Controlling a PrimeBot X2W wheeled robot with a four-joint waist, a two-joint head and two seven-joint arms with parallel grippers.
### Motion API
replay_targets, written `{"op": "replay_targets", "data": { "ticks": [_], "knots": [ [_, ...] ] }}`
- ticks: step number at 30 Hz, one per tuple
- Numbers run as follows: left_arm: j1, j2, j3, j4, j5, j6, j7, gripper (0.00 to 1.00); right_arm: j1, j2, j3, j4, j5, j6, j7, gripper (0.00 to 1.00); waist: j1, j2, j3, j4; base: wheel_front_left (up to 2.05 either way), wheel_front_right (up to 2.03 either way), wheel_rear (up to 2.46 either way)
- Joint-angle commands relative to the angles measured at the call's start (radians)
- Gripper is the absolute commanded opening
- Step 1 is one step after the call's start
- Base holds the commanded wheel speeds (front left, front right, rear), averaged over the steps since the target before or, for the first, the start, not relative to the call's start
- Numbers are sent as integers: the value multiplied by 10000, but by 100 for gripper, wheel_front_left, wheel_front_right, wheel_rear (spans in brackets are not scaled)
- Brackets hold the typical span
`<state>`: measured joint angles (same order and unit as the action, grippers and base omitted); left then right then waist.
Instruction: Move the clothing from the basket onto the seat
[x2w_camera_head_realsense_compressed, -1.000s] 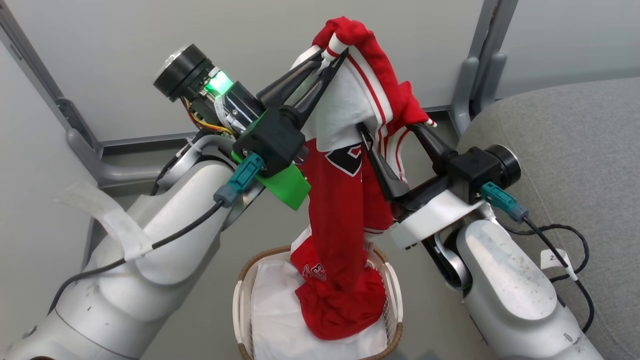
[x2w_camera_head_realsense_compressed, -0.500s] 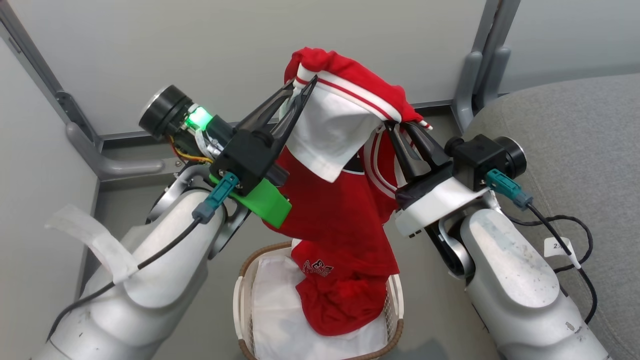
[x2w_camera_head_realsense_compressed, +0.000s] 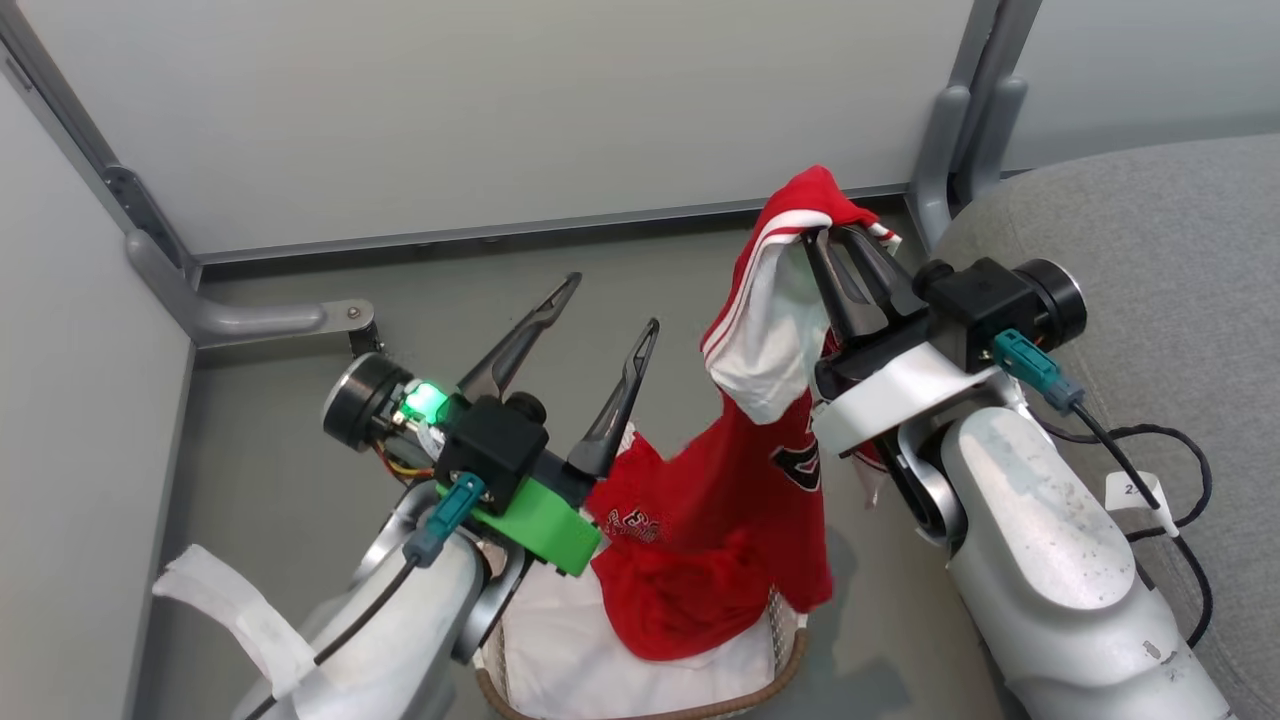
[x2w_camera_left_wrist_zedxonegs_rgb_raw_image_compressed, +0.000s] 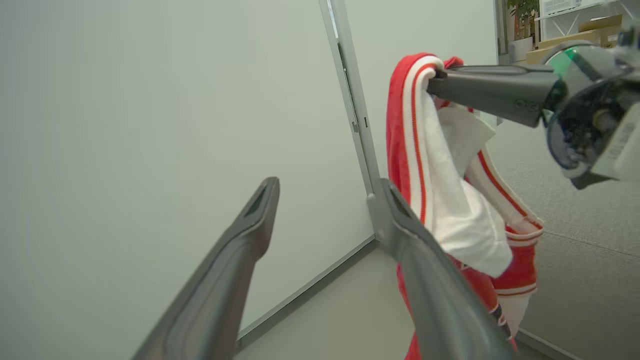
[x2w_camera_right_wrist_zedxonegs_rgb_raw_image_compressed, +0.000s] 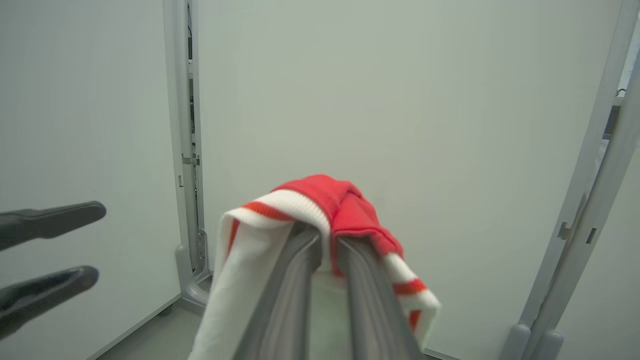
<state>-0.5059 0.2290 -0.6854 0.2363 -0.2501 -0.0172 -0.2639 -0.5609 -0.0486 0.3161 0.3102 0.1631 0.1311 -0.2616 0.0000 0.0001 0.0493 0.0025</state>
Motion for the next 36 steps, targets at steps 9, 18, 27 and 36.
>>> {"op": "replay_targets", "data": {
  "ticks": [9, 18, 27, 36],
  "knots": [
    [1243, -337, 236, -108, 141, -19, -7, 100, 234, -33, -406, -7, -385, -7, -53, 0, 0, -1, 69, -260, 0, 0, 0],
    [1625, -531, 538, -94, 409, -212, -8, 100, 172, -33, -459, -44, -393, -7, -53, 0, 0, -1, 186, -662, 0, 0, 0],
    [1752, -714, 708, -182, 645, -403, -8, 100, 74, -35, -811, -315, -656, -7, -53, 0, 0, -1, 519, -1488, 0, 0, 0],
    [1506, -767, 871, -167, 925, -551, -9, 100, -11, -30, -1435, -569, -1118, -8, -53, 0, 0, -1, 1285, -3045, 0, 0, 0]
  ]
}}
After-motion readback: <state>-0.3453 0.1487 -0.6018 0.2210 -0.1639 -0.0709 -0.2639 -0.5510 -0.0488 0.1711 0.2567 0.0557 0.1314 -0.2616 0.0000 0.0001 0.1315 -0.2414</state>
